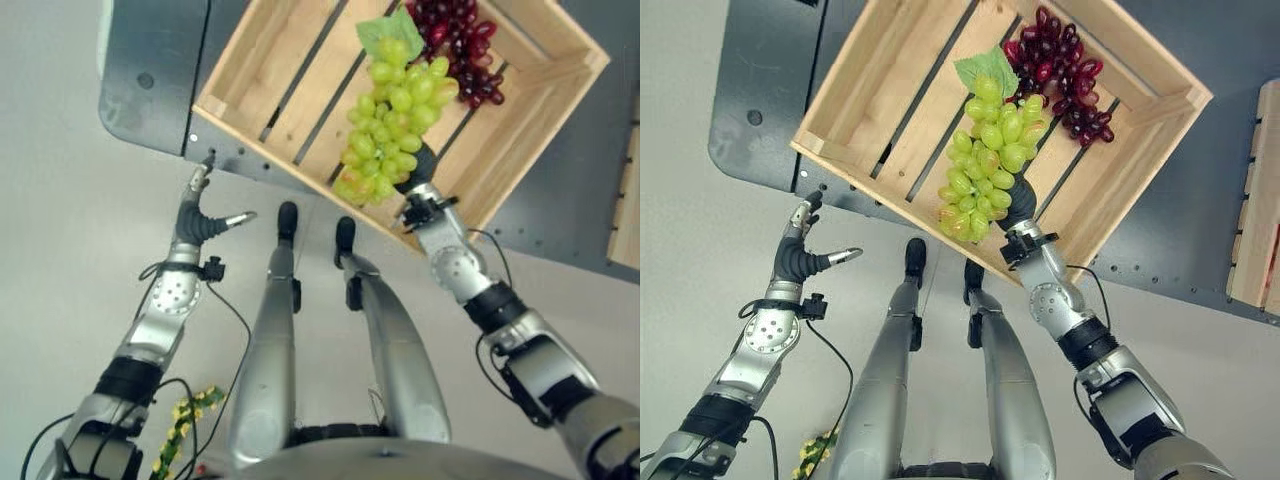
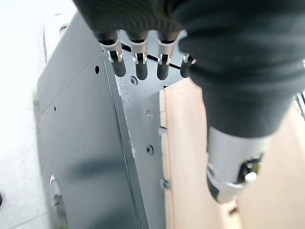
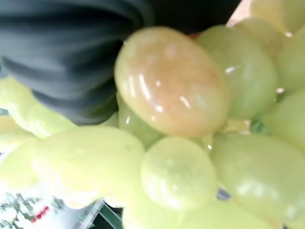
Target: Pick up the fruits from the basket on one side to the basket on the other side
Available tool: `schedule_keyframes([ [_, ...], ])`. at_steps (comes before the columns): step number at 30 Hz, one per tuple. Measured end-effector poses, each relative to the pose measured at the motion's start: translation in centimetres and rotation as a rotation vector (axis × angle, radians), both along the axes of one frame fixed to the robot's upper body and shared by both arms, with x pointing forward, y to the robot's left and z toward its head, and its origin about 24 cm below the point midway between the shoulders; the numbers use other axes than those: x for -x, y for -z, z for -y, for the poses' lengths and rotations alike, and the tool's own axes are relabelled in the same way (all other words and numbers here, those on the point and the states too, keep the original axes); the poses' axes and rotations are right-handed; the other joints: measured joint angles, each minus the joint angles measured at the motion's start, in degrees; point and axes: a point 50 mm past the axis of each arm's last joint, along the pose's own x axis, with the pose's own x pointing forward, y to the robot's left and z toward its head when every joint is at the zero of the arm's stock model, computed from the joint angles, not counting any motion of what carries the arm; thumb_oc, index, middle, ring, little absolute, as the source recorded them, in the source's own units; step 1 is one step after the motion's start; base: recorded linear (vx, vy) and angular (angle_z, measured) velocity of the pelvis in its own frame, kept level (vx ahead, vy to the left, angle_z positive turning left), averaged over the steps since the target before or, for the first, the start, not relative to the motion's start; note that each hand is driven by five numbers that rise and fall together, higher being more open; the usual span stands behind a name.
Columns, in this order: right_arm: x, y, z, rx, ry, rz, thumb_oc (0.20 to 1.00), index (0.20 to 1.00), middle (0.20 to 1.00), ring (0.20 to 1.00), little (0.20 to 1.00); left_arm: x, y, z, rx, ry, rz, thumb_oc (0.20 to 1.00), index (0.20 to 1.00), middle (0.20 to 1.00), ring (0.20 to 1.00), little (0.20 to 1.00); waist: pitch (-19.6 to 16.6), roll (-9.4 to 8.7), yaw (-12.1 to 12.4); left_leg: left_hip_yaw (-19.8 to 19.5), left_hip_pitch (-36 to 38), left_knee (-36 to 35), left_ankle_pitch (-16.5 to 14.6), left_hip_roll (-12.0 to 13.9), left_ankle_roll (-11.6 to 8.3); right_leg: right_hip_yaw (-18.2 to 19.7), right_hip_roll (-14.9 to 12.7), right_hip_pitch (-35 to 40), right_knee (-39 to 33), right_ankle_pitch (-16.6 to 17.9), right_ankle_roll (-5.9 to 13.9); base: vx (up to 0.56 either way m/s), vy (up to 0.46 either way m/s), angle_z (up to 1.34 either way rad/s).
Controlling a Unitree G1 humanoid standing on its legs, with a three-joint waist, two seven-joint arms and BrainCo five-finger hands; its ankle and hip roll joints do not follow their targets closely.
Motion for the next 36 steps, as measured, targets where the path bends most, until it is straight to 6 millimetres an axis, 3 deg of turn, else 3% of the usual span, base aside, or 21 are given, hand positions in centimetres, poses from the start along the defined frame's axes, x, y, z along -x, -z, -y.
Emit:
schedule_keyframes([
  [6, 1.0, 0.1, 1.7, -0.013, 0.031, 0.015, 0.2, 0.2, 0.2, 0.2, 0.2, 1.1, 1.1, -0.9, -0.04, 0.028, -0.075, 1.0, 1.0, 1.0, 1.0, 1.0, 0.1, 0.13, 0.0, -0.6, 6.3, -1.8, 0.3, -0.2, 0.35, -1.1, -0.5, 6.5, -1.1, -0.7, 0.45, 0.03, 0.001, 0.11],
  [19, 2.3, 3.7, 3.7, 0.008, 0.081, -0.12, 0.2, 0.2, 0.2, 0.2, 0.2, 1.7, 2.3, -1.0, -0.036, 0.09, -0.17, 1.0, 1.0, 1.0, 1.0, 1.0, 0.6, 0.35, 1.6, -1.5, 20.1, -4.6, -0.5, -0.2, 0.59, -2.1, -0.4, 21.9, -6.1, -1.0, 0.6, 0.02, 0.01, 0.06],
  [28, 2.8, 1.4, 4.2, -0.014, 0.065, -0.022, 0.2, 0.2, 0.2, 0.2, 0.2, 1.7, 1.4, -1.2, -0.01, 0.117, -0.153, 1.0, 1.0, 1.0, 1.0, 1.0, 0.5, 0.24, 1.5, -1.9, 21.9, -4.8, -0.7, -0.2, 0.88, -2.5, -0.5, 23.9, -6.4, -1.1, 0.81, 0.03, 0.011, 0.02],
  [36, 2.9, 0.5, 6.7, 0.032, 0.147, 0.018, 0.2, 0.2, 0.2, 0.2, 0.2, 2.3, -1.5, -0.3, 0.093, 0.286, -0.093, 1.0, 1.0, 1.0, 1.0, 1.0, 0.1, 0.12, 1.5, -2.8, 23.9, -4.7, -0.9, -0.4, 0.85, -2.8, -0.5, 26.3, -6.5, -1.5, 0.86, 0.01, 0.005, 0.05],
])
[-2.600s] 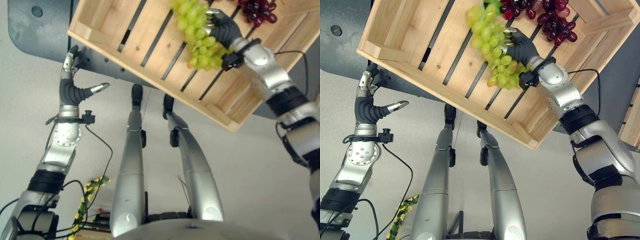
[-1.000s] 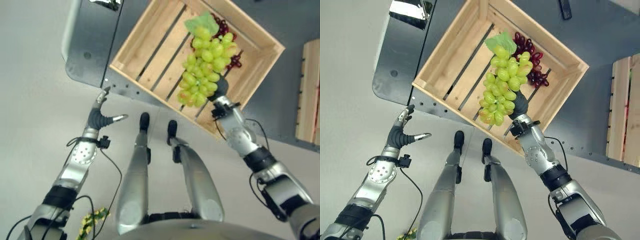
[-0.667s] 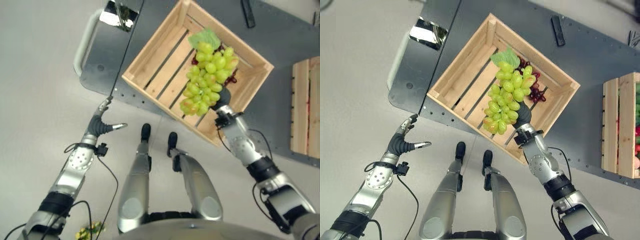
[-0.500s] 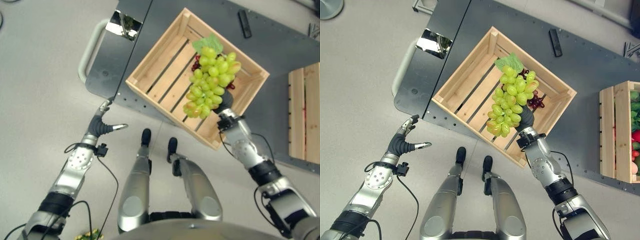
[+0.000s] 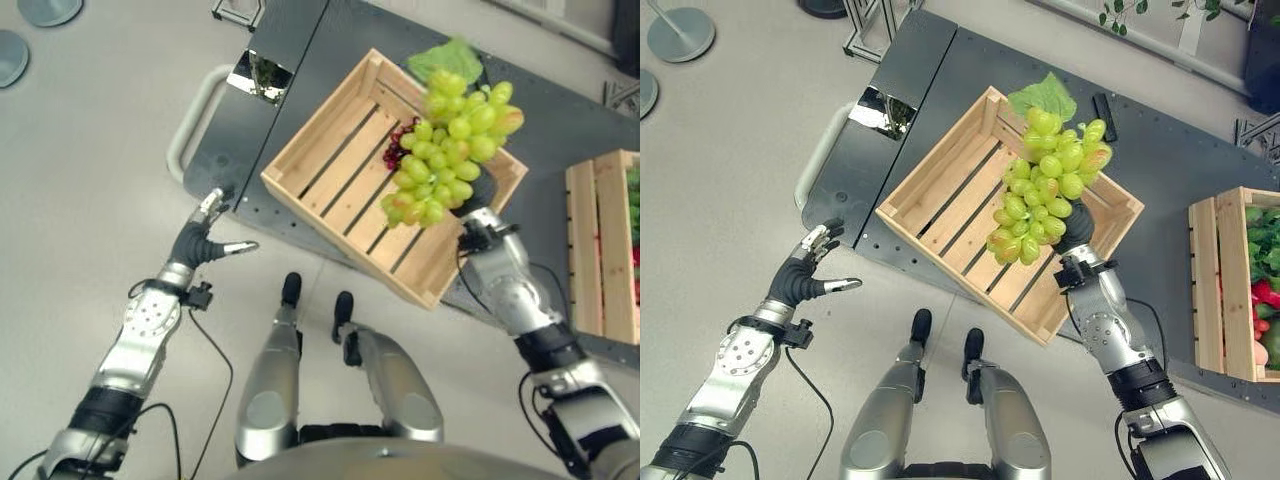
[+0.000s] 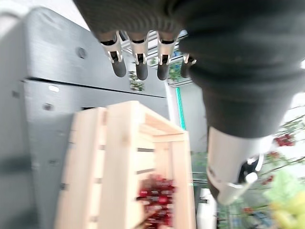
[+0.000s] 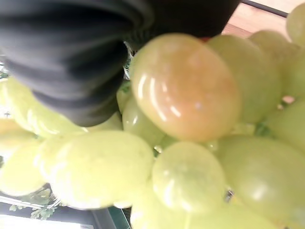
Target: Pick up the fruits from the basket on one side to the basket on the other side
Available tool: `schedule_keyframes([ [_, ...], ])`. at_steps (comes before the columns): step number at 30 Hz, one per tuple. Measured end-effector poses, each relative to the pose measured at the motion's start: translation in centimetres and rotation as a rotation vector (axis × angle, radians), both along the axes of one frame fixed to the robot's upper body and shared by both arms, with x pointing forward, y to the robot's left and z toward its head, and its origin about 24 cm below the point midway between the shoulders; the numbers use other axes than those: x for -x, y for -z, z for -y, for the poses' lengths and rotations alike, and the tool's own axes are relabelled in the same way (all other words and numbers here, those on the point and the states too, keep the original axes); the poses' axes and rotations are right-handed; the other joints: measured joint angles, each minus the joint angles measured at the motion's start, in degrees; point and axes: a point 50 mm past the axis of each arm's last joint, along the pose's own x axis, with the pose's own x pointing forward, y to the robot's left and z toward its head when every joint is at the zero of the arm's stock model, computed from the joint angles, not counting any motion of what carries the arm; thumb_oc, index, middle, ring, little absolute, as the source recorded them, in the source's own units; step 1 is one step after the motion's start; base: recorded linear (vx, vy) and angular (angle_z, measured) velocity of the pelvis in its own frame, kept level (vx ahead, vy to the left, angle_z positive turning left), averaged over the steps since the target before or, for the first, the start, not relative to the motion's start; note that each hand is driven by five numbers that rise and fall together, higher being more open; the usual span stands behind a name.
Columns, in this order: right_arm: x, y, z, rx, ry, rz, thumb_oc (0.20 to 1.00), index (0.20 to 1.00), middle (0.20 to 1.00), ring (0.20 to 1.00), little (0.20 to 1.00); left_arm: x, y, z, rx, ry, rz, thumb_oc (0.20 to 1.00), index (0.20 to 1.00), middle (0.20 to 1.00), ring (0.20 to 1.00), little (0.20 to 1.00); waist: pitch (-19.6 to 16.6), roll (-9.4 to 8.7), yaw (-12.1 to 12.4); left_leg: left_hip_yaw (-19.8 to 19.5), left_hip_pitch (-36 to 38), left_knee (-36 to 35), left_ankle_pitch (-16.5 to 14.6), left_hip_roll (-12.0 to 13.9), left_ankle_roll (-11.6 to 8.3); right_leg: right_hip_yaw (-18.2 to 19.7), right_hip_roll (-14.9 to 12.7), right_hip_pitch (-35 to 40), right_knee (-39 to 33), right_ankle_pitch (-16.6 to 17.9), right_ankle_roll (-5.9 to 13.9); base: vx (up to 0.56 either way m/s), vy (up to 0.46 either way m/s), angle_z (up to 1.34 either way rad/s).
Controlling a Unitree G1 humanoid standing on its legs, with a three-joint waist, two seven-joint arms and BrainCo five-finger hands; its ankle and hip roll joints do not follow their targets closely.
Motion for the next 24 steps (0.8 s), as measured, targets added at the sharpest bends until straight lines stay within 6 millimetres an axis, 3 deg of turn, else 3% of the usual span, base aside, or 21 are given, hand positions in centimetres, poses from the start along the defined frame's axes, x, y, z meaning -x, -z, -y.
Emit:
schedule_keyframes([
  [3, 0.3, -0.6, 0.6, 0.035, 0.017, 0.023, 0.2, 0.2, 0.2, 0.2, 0.2, 0.4, -1.1, 0.2, 0.025, 0.073, 0.011, 1.0, 1.0, 1.0, 1.0, 1.0, -1.2, -0.07, 0.0, 0.0, 0.0, -0.1, 0.0, 0.0, 0.01, 0.0, 0.0, 0.0, 0.0, 0.0, 0.0, 0.0, 0.0, 0.0],
  [8, 0.4, -1.2, 1.6, 0.14, 0.049, 0.043, 0.2, 0.2, 0.2, 0.2, 0.2, 0.8, -1.4, 0.6, 0.15, 0.192, -0.058, 1.0, 1.0, 1.0, 1.0, 1.0, -5.7, -0.35, -0.1, -0.1, 0.0, -0.2, -0.2, 0.0, 0.04, -0.2, 0.0, 0.2, -0.4, -0.1, 0.03, 0.0, 0.0, 0.01],
  [11, 0.4, -1.9, 2.0, 0.219, 0.064, 0.063, 0.2, 0.2, 0.2, 0.2, 0.2, 1.0, -1.7, 1.0, 0.152, 0.254, -0.088, 1.0, 1.0, 1.0, 1.0, 1.0, -6.7, -0.41, -0.1, -0.3, 0.5, 0.0, -0.4, -0.1, 0.05, -0.3, 0.0, 1.0, -0.6, -0.1, 0.04, 0.01, 0.002, 0.03],
  [15, 0.3, -2.0, 1.7, 0.22, 0.057, 0.07, 0.2, 0.2, 0.2, 0.2, 0.2, 1.1, -1.6, 1.4, 0.197, 0.286, -0.105, 1.0, 1.0, 1.0, 1.0, 1.0, -7.9, -0.83, -0.1, -0.3, 0.5, 0.1, -0.4, -0.1, 0.05, -0.3, 0.0, 1.1, -0.7, -0.2, 0.05, 0.0, 0.0, 0.0],
  [24, 0.1, -1.9, -2.2, 0.235, -0.048, 0.093, 0.2, 0.2, 0.2, 0.2, 0.2, 0.5, -2.7, 1.8, 0.177, 0.291, -0.066, 1.0, 1.0, 1.0, 1.0, 1.0, -8.2, -1.21, -0.2, -0.2, 0.5, 0.6, -0.4, -0.1, 0.06, -0.2, 0.0, 1.0, -0.4, -0.2, -0.03, 0.0, 0.0, 0.0],
])
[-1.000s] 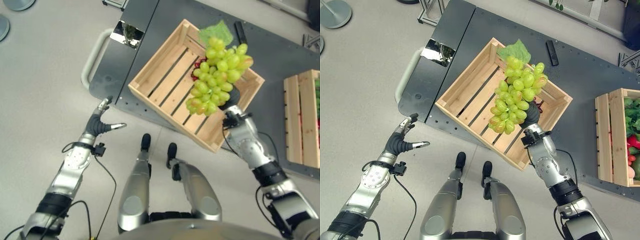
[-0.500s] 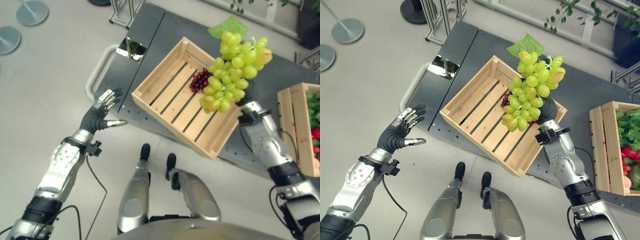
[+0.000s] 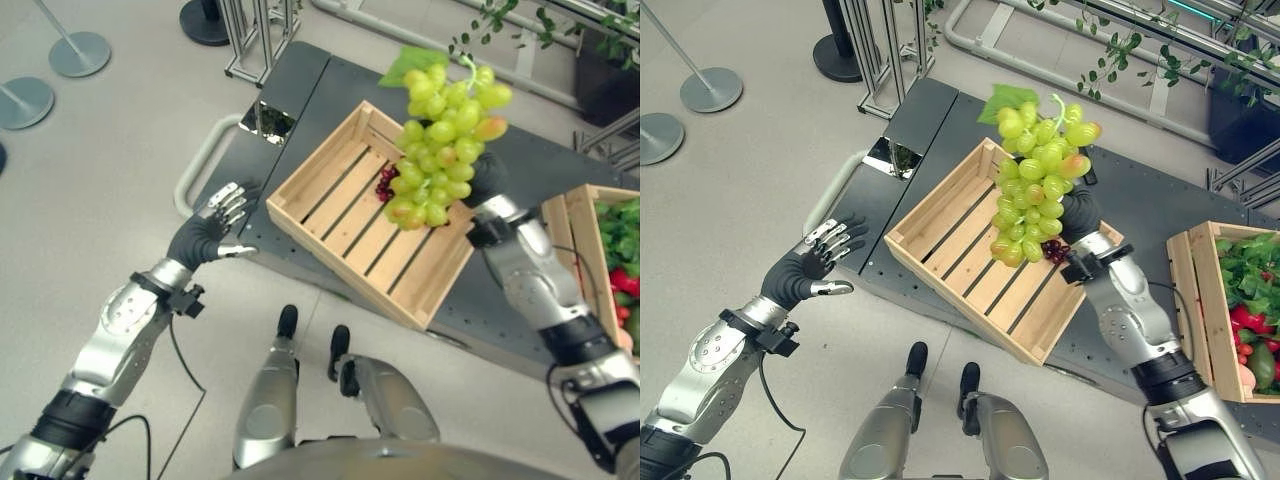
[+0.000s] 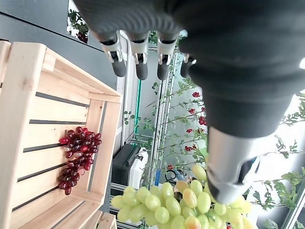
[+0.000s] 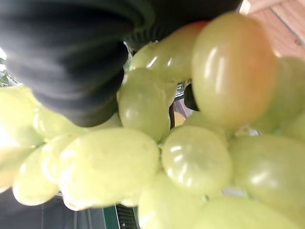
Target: Pick up the fruits from the basket on one side to the basket on the other side
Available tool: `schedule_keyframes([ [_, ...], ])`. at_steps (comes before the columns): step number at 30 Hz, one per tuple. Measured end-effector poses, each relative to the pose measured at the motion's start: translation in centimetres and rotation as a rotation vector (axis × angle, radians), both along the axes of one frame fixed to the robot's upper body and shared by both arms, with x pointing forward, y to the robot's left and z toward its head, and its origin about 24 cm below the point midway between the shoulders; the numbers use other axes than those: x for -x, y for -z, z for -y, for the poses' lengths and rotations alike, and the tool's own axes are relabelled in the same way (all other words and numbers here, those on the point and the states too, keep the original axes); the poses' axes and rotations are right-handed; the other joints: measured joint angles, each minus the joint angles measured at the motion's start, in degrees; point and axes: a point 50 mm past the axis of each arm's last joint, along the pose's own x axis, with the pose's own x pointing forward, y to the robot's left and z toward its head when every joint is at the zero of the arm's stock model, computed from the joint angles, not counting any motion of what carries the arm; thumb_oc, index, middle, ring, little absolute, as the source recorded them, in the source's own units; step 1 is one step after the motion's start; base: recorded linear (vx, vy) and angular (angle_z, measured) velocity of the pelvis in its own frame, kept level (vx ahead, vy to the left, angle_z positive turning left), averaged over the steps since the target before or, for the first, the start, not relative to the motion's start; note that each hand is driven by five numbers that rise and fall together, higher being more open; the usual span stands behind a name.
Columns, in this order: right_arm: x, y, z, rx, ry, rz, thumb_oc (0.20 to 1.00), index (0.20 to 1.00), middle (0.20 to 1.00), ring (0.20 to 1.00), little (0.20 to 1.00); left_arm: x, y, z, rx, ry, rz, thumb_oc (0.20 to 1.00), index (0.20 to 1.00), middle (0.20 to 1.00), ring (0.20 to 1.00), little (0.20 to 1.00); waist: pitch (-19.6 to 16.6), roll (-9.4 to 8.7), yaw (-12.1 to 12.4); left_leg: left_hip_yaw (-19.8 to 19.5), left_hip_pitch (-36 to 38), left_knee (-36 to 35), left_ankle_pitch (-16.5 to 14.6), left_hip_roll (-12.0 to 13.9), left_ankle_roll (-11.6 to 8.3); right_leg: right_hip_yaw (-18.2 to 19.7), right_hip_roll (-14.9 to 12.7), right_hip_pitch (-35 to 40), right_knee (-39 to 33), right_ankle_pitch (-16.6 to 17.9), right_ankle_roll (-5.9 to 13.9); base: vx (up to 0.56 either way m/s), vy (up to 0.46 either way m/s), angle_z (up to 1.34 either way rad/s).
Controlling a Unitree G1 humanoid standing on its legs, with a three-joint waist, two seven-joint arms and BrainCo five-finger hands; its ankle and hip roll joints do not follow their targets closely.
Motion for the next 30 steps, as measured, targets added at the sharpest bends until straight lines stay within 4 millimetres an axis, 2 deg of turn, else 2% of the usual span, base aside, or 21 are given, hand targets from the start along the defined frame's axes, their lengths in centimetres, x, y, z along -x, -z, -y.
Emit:
schedule_keyframes([
  [4, -0.2, -0.5, -2.1, 0.0, -0.066, 0.019, 0.2, 0.2, 0.2, 0.2, 0.2, -1.2, -1.5, 1.8, -0.038, 0.054, 0.071, 1.0, 1.0, 1.0, 1.0, 1.0, -0.9, -0.75, 0.0, 0.2, 0.0, 0.3, -0.2, 0.0, 0.0, 0.3, 0.0, 0.0, 0.2, 0.0, 0.0, -0.01, 0.004, -0.04],
  [8, -0.3, -0.8, -4.1, -0.017, -0.129, 0.026, 0.2, 0.2, 0.2, 0.2, 0.2, -2.3, -3.3, 4.1, -0.075, 0.151, 0.134, 1.0, 1.0, 1.0, 1.0, 1.0, -2.7, -1.43, -1.3, 0.3, 0.1, 0.5, -0.3, 0.0, 0.01, 0.6, 0.1, -0.1, -0.1, 0.0, 0.01, -0.01, 0.002, -0.02],
  [13, -0.3, -0.8, -5.1, -0.01, -0.152, 0.025, 0.2, 0.2, 0.2, 0.2, 0.2, -3.4, -3.9, 5.7, -0.132, 0.195, 0.16, 1.0, 1.0, 1.0, 1.0, 1.0, -3.5, -1.55, -2.0, 0.8, 0.5, 0.5, -0.4, 0.0, 0.04, 1.3, 0.2, 0.1, 0.5, 0.0, 0.01, -0.01, 0.0, -0.06],
  [15, -0.3, -1.0, -5.5, -0.03, -0.157, 0.025, 0.2, 0.2, 0.2, 0.2, 0.2, -3.5, -3.7, 5.8, -0.123, 0.192, 0.154, 1.0, 1.0, 1.0, 1.0, 1.0, -3.9, -1.53, -2.8, 0.9, 0.5, 0.6, -0.4, 0.0, 0.04, 1.3, 0.2, 0.1, 0.5, 0.0, 0.01, -0.01, 0.003, -0.03],
  [24, -0.3, -0.9, -5.9, -0.033, -0.163, 0.024, 0.2, 0.2, 0.2, 0.2, 0.2, -3.5, -3.3, 6.2, -0.108, 0.195, 0.143, 1.0, 1.0, 1.0, 1.0, 1.0, -4.5, -1.4, -2.9, 1.8, 1.1, 0.7, -0.6, 0.3, 0.0, 2.2, 0.3, 0.1, 0.7, 0.0, 0.0, -0.01, 0.007, -0.05],
  [30, -0.2, -0.5, -6.8, -0.038, -0.19, 0.009, 0.2, 0.2, 0.2, 0.2, 0.2, -3.4, -2.7, 6.5, -0.161, 0.209, 0.133, 1.0, 1.0, 1.0, 1.0, 1.0, -6.0, -0.83, -2.8, 2.0, 1.2, 0.6, -0.6, 0.2, 0.03, 2.5, 0.3, 0.1, 0.7, 0.0, -0.02, 0.0, 0.002, -0.01],
])
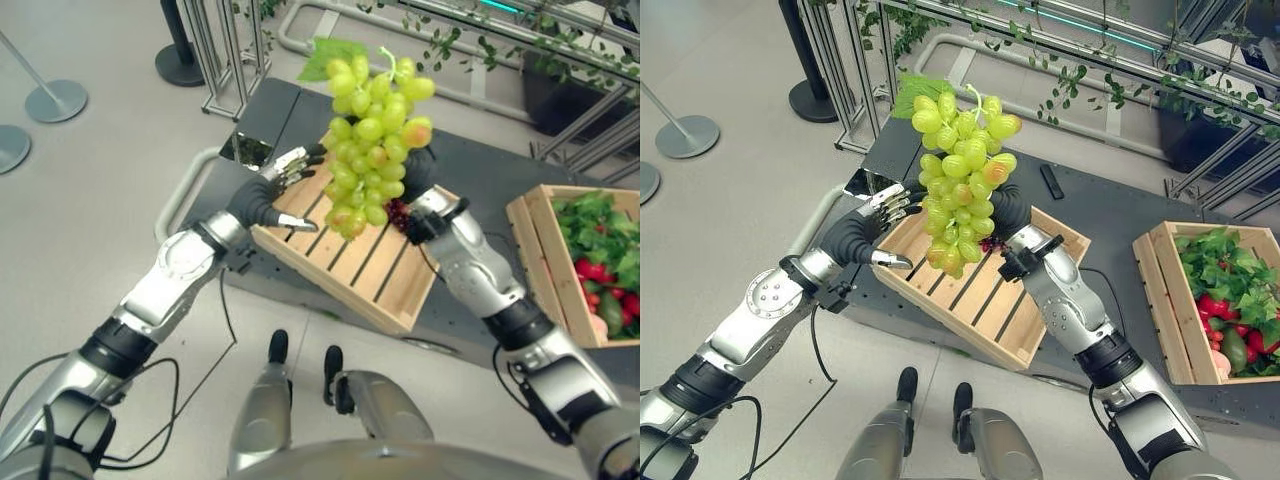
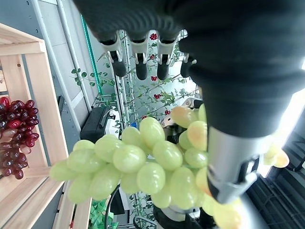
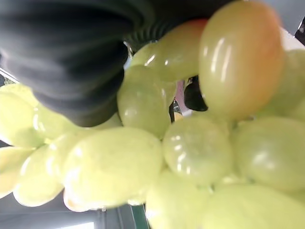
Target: Pick up the fruits from the basket on one side to the basket on the other side
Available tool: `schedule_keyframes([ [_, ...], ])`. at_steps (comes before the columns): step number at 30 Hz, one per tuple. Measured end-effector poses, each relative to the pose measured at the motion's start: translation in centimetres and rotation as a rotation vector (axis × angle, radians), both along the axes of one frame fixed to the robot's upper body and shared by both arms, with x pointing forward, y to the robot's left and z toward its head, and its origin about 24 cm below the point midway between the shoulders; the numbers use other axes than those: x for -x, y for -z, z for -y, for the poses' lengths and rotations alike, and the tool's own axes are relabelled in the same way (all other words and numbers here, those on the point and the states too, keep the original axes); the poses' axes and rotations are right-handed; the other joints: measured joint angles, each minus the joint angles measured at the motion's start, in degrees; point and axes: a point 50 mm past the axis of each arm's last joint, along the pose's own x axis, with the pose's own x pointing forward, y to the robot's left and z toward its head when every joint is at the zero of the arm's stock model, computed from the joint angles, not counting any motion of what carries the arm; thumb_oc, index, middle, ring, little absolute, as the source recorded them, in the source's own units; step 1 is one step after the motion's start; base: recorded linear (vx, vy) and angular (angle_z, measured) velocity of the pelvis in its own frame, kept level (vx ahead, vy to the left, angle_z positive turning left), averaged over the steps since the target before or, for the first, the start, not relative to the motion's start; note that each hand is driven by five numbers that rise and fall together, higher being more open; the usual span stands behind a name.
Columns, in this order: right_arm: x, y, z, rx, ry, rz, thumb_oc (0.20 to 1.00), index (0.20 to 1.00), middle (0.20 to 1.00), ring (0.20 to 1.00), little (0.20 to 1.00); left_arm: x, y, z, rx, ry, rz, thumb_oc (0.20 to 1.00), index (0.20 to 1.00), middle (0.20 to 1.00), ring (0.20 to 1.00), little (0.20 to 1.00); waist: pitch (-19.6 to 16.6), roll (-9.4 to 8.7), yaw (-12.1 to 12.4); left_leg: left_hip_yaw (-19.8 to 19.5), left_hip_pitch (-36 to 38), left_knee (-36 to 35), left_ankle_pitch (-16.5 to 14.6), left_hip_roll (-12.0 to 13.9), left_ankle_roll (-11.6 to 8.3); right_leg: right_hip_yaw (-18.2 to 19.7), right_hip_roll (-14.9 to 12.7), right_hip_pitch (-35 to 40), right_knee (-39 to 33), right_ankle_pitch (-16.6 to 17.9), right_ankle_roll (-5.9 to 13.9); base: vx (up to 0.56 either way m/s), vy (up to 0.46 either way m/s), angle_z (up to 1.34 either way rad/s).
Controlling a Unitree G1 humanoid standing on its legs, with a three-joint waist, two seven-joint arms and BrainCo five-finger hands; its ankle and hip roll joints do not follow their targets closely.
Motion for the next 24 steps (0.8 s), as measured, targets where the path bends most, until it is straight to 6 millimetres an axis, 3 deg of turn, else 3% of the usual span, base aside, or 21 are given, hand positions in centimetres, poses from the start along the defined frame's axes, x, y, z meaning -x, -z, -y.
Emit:
schedule_keyframes([
  [6, -0.6, -1.3, -1.3, 0.071, -0.014, 0.062, 0.2, 0.2, 0.2, 0.2, 0.2, 0.0, 0.1, 0.0, -0.009, 0.004, -0.009, 1.0, 1.0, 1.0, 1.0, 1.0, -0.8, 0.53, -0.1, 0.3, 0.2, 0.0, 0.0, 0.1, 0.02, 0.3, 0.0, 0.0, 0.1, 0.0, -0.02, 0.0, 0.009, -0.02],
  [24, -0.5, -1.6, -2.3, 0.246, 0.034, 0.173, 0.2, 0.2, 0.2, 0.2, 0.2, 0.1, 0.4, -0.1, -0.047, 0.011, -0.024, 1.0, 1.0, 1.0, 1.0, 1.0, -0.9, 0.65, 0.0, 0.4, 0.2, -0.1, -0.1, 0.1, 0.01, 0.5, 0.1, -0.1, 0.1, -0.1, -0.11, 0.0, 0.0, 0.0],
])
